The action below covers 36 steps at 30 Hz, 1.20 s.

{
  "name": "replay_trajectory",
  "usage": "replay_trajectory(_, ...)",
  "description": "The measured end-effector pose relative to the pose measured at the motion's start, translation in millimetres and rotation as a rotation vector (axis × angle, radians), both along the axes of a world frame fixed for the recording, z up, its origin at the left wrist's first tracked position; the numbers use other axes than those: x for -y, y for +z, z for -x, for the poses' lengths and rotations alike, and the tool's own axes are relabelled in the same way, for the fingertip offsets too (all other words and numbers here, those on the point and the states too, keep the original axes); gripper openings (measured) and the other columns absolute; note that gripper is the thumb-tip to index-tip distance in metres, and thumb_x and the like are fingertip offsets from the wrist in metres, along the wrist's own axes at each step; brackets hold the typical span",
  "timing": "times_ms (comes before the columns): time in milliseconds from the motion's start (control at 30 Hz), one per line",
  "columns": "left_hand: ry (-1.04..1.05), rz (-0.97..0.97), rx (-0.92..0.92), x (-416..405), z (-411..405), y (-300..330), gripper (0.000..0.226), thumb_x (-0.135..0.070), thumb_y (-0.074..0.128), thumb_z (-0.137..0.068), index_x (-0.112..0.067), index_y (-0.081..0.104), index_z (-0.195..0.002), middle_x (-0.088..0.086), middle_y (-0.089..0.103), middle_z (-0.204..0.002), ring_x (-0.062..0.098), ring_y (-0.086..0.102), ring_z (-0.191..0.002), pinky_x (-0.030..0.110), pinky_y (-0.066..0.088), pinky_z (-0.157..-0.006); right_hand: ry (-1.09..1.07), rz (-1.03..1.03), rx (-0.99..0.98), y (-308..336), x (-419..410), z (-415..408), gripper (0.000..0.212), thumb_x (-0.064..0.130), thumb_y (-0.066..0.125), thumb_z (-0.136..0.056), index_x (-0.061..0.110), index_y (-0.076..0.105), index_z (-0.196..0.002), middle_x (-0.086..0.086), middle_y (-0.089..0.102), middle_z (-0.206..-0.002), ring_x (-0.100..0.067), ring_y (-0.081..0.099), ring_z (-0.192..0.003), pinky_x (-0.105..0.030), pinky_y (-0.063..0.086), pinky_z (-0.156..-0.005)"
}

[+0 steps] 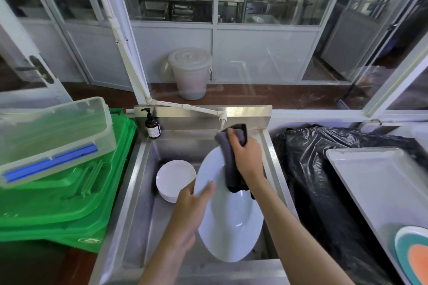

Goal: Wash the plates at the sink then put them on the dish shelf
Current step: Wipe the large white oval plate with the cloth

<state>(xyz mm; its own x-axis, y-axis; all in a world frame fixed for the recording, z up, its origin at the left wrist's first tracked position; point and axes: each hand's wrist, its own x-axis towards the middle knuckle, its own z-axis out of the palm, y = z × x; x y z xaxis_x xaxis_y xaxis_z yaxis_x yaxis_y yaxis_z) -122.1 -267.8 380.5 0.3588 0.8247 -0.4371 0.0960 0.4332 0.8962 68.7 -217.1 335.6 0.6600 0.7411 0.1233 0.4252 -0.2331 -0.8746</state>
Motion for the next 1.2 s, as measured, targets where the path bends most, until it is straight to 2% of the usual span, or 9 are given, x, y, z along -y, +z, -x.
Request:
replay_trajectory(133, -0.1, -0.007, 0.07, 0, 10, 3, 0.02, -0.027, 0.057, -0.106, -0.034, 0.069, -0.121, -0.008, 0.079, -0.111, 0.015, 0.075, -0.104, 0.041, 0.059, -0.09, -0.081, 0.076, -0.008, -6, 6, -10, 0.06, 0.064, 0.047, -0.099, 0.012, 0.061, -0.073, -0.001, 0.067, -0.067, -0.019, 0.065, -0.064, -0.034, 0.047, -0.059)
replay_trajectory(333, -0.09, 0.03, 0.018, -4, -4, -2, 0.019, -0.025, 0.06, -0.105, -0.029, 0.069, -0.121, -0.007, 0.08, -0.106, 0.015, 0.076, -0.1, 0.043, 0.06, -0.093, 0.296, -0.077, 0.5, 12, 10, 21, 0.037, 0.062, 0.052, -0.094, 0.026, 0.062, -0.095, 0.002, 0.07, -0.073, -0.022, 0.063, -0.067, -0.038, 0.05, -0.064)
replay_trajectory(567, -0.039, 0.042, 0.096, 1, 7, -8, 0.018, -0.019, 0.062, -0.103, -0.026, 0.071, -0.116, -0.002, 0.08, -0.106, 0.018, 0.077, -0.095, 0.033, 0.059, -0.074, -0.1, 0.179, 0.01, -6, 9, -14, 0.063, 0.07, 0.042, -0.095, 0.014, 0.065, -0.08, -0.004, 0.069, -0.076, -0.029, 0.068, -0.077, -0.039, 0.052, -0.068)
replay_trajectory(667, -0.066, 0.071, 0.105, -6, 8, -6, 0.02, -0.016, 0.062, -0.103, -0.028, 0.07, -0.118, 0.0, 0.08, -0.108, 0.022, 0.077, -0.098, 0.039, 0.06, -0.082, -0.031, 0.156, 0.084, -1, 13, -7, 0.058, 0.069, 0.041, -0.096, 0.016, 0.065, -0.089, -0.004, 0.071, -0.083, -0.029, 0.069, -0.082, -0.043, 0.056, -0.077)
replay_trajectory(867, -0.069, 0.113, 0.078, -6, -4, -11, 0.021, -0.024, 0.062, -0.104, -0.017, 0.071, -0.121, 0.007, 0.08, -0.107, 0.026, 0.077, -0.099, 0.046, 0.06, -0.092, 0.365, -0.004, 0.494, 12, 10, 19, 0.033, 0.062, 0.053, -0.096, 0.029, 0.057, -0.094, 0.001, 0.069, -0.074, -0.025, 0.064, -0.069, -0.039, 0.049, -0.065)
replay_trajectory(967, -0.036, 0.099, 0.095, -1, -4, -15, 0.018, -0.023, 0.064, -0.103, -0.017, 0.073, -0.117, 0.005, 0.08, -0.105, 0.027, 0.077, -0.097, 0.049, 0.06, -0.092, 0.254, -0.015, 0.441, 6, 10, 3, 0.038, 0.059, 0.054, -0.098, 0.022, 0.064, -0.094, -0.002, 0.071, -0.076, -0.024, 0.065, -0.07, -0.038, 0.049, -0.066)
replay_trajectory(1067, -0.001, 0.083, 0.131, 1, 2, -15, 0.016, -0.017, 0.064, -0.101, -0.019, 0.073, -0.115, 0.004, 0.08, -0.106, 0.026, 0.077, -0.097, 0.045, 0.061, -0.087, 0.002, 0.131, 0.206, -2, 11, -17, 0.053, 0.063, 0.045, -0.102, 0.016, 0.066, -0.088, -0.002, 0.071, -0.08, -0.026, 0.068, -0.078, -0.038, 0.052, -0.071)
replay_trajectory(1133, 0.0, 0.092, 0.148, 1, 3, -16, 0.02, -0.012, 0.063, -0.1, -0.021, 0.074, -0.115, 0.005, 0.08, -0.106, 0.027, 0.077, -0.097, 0.044, 0.06, -0.086, 0.013, 0.148, 0.104, -3, 11, -17, 0.055, 0.063, 0.044, -0.101, 0.015, 0.065, -0.085, -0.002, 0.07, -0.079, -0.027, 0.068, -0.078, -0.04, 0.054, -0.072)
replay_trajectory(1200, 0.004, 0.145, 0.16, -2, 1, -16, 0.021, -0.012, 0.064, -0.098, -0.021, 0.074, -0.114, 0.007, 0.08, -0.105, 0.029, 0.077, -0.096, 0.044, 0.06, -0.085, 0.12, 0.087, 0.228, 0, 9, -7, 0.051, 0.066, 0.044, -0.097, 0.02, 0.066, -0.094, -0.002, 0.073, -0.082, -0.027, 0.068, -0.078, -0.043, 0.055, -0.074)
